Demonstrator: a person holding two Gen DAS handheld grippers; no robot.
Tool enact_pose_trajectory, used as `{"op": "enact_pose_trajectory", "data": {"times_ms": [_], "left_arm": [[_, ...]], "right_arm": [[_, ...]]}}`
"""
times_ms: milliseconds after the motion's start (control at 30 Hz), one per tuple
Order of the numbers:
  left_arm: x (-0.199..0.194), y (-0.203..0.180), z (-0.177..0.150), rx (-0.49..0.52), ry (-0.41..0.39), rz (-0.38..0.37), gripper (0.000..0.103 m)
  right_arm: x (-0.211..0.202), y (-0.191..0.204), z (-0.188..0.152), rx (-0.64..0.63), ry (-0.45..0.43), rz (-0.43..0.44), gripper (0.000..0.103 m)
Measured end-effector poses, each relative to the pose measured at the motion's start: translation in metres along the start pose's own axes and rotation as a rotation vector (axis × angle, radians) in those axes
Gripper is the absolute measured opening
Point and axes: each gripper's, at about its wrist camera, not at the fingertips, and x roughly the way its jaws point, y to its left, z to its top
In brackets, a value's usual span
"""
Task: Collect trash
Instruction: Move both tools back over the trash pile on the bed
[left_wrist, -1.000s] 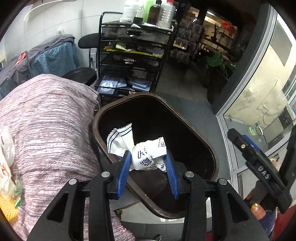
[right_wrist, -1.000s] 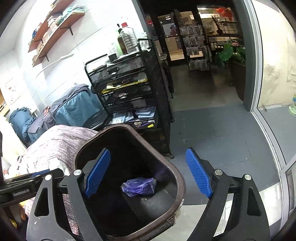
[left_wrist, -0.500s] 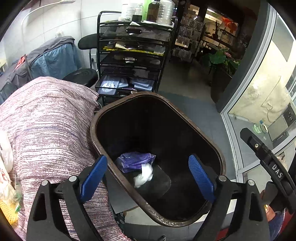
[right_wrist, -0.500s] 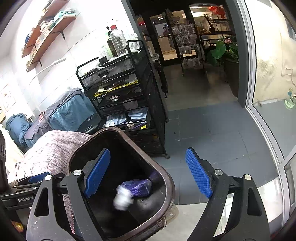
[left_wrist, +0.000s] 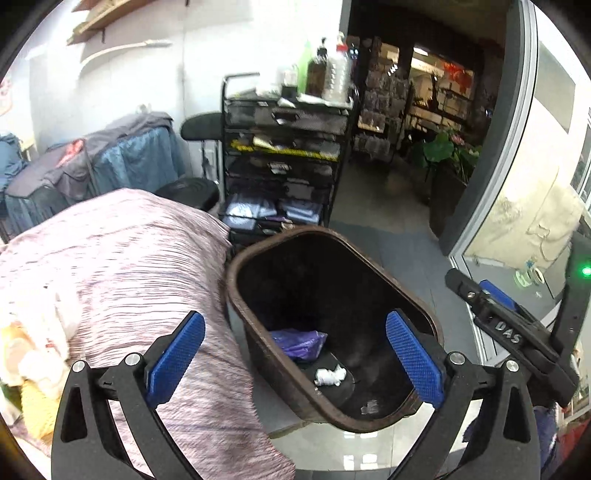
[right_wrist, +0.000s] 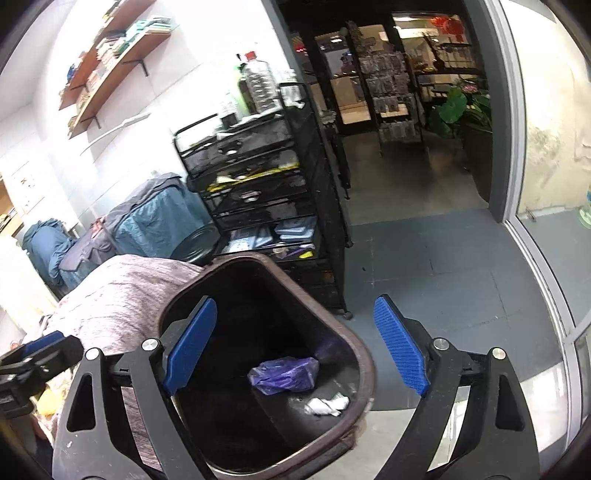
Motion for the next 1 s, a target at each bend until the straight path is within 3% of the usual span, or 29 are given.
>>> {"op": "enact_pose_trajectory", "data": {"times_ms": [167,567,1000], "left_arm": [[-0.035,0.007,-0.007,0.009,-0.076,0.046,0.097],[-0.086,0.045,-0.028,-0.051,-0.162,0.151,0.097],[-0.131,0.122,-0.078,-0.186,-0.167,0.334,0.097]], "right_arm": [[-0.006,0.032,-0.004,-0.063,-0.007,0.071,0.086],[-0.016,0.124,-0.026,-0.271,0.004,0.262,0.089],[-0.024,0.225,-0.067,-0.453,0.131,0.496,0.089]]}}
